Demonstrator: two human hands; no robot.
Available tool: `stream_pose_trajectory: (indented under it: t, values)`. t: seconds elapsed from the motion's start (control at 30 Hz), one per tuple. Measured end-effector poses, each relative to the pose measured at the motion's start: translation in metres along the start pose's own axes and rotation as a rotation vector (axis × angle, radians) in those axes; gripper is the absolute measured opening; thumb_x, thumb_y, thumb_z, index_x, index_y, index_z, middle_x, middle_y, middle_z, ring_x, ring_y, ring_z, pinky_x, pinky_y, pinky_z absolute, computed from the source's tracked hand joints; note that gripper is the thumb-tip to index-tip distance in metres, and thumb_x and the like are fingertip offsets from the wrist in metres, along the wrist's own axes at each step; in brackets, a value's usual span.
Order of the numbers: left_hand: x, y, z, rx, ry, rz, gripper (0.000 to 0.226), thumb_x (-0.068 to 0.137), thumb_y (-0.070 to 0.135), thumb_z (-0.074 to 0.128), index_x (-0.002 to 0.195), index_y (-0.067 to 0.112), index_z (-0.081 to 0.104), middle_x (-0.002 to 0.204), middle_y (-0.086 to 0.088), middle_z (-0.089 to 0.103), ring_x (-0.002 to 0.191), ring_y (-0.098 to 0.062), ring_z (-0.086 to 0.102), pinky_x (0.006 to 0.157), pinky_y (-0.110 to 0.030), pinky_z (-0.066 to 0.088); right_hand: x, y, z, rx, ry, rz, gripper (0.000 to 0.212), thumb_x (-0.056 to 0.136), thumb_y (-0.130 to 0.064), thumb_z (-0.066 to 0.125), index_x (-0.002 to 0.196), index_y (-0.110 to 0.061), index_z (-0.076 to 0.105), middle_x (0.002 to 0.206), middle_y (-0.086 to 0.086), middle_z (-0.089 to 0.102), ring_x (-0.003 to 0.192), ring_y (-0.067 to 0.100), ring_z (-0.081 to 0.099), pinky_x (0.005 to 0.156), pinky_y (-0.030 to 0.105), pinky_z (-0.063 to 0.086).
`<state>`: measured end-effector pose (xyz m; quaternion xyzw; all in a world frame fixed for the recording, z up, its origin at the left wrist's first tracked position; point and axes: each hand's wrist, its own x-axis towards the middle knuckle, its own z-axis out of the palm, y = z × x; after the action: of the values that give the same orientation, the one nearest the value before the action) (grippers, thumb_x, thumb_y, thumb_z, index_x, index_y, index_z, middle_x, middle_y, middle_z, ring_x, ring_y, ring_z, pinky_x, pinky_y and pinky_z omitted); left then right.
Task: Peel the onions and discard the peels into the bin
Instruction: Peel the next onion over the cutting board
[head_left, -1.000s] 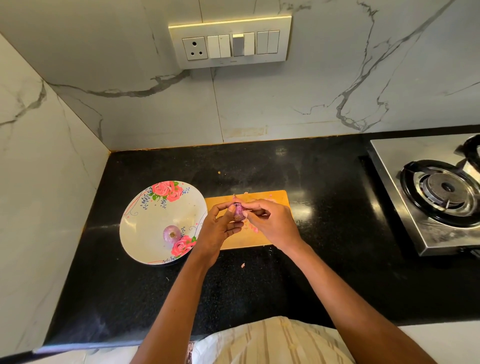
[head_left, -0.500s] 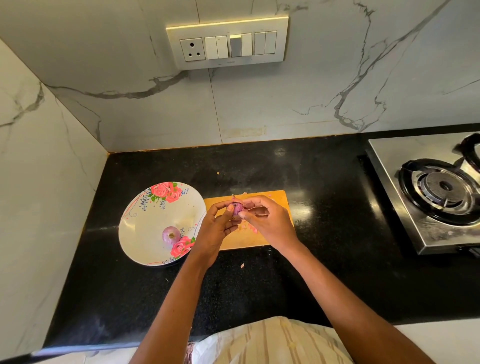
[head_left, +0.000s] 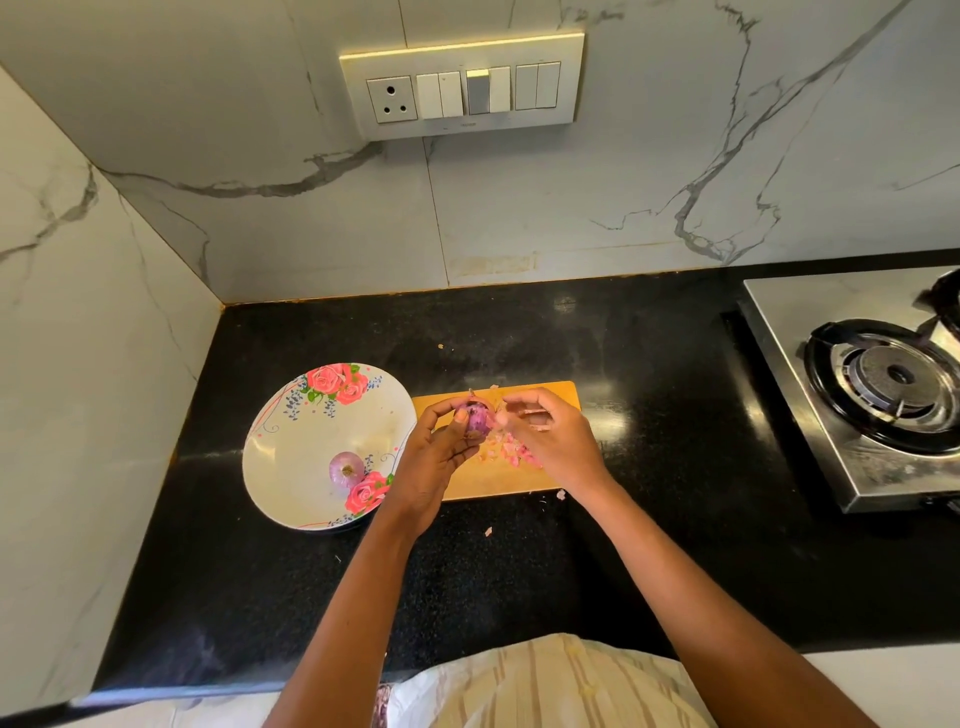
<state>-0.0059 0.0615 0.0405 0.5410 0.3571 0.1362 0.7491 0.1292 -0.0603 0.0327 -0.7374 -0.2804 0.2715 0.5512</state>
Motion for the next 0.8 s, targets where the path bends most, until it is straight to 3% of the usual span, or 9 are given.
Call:
stream_pose_trajectory:
  t: [0.13, 0.23, 0.43, 0.57, 0.7, 0.8]
  values:
    - [-0.001, -0.001, 0.001, 0.016, -0.012, 0.003, 0.033, 0.102, 0.031, 0.054, 0.132, 0.017, 0.058, 0.112, 0.001, 0.075, 0.112, -0.025, 0.069, 0.101, -0.036, 0.054, -0.006, -0.009, 0.010, -0.009, -0.080, -0.085, 0.039, 0.083, -0.029, 0.084, 0.118, -0.023, 0.068, 0.110, -0.012, 0.070, 0.097, -0.001, 0.067, 0.080, 0.015, 0.055]
    - [-0.001, -0.002, 0.000, 0.032, -0.016, 0.004, 0.033, 0.102, 0.032, 0.055, 0.132, 0.019, 0.059, 0.117, -0.003, 0.073, 0.111, -0.025, 0.069, 0.101, -0.036, 0.054, -0.005, -0.008, 0.007, 0.005, -0.002, -0.117, 0.028, 0.087, -0.020, 0.080, 0.112, -0.025, 0.068, 0.100, -0.015, 0.072, 0.095, -0.004, 0.067, 0.077, 0.010, 0.051]
    - [-0.002, 0.000, 0.000, 0.009, -0.057, -0.013, 0.030, 0.099, 0.034, 0.054, 0.127, 0.025, 0.061, 0.121, -0.005, 0.067, 0.103, -0.020, 0.070, 0.095, -0.031, 0.056, 0.004, 0.006, 0.001, -0.065, 0.130, -0.036, 0.014, 0.093, -0.018, 0.074, 0.106, -0.019, 0.073, 0.100, -0.013, 0.072, 0.094, -0.003, 0.065, 0.080, 0.012, 0.052]
    - [-0.002, 0.000, 0.002, -0.044, -0.058, -0.022, 0.031, 0.099, 0.029, 0.056, 0.128, 0.021, 0.062, 0.121, -0.005, 0.067, 0.102, -0.022, 0.069, 0.098, -0.035, 0.055, 0.007, 0.015, -0.004, -0.234, 0.073, 0.044, 0.014, 0.097, -0.032, 0.068, 0.105, -0.022, 0.075, 0.107, -0.014, 0.068, 0.097, 0.000, 0.064, 0.082, 0.010, 0.047]
    - [0.000, -0.002, 0.000, -0.003, -0.037, 0.009, 0.032, 0.102, 0.026, 0.054, 0.132, 0.018, 0.061, 0.123, -0.007, 0.069, 0.105, -0.020, 0.069, 0.101, -0.038, 0.054, -0.002, -0.001, 0.002, -0.028, -0.063, 0.006, 0.019, 0.095, -0.036, 0.071, 0.113, -0.030, 0.071, 0.111, -0.017, 0.071, 0.100, -0.004, 0.067, 0.088, 0.021, 0.057]
    - [0.001, -0.003, 0.000, 0.046, -0.045, 0.032, 0.036, 0.102, 0.028, 0.054, 0.136, 0.018, 0.059, 0.126, -0.009, 0.069, 0.112, -0.020, 0.069, 0.102, -0.035, 0.053, -0.005, -0.006, 0.009, -0.016, -0.070, -0.078, 0.017, 0.092, -0.027, 0.075, 0.109, -0.030, 0.071, 0.106, -0.019, 0.071, 0.100, -0.003, 0.068, 0.086, 0.017, 0.056]
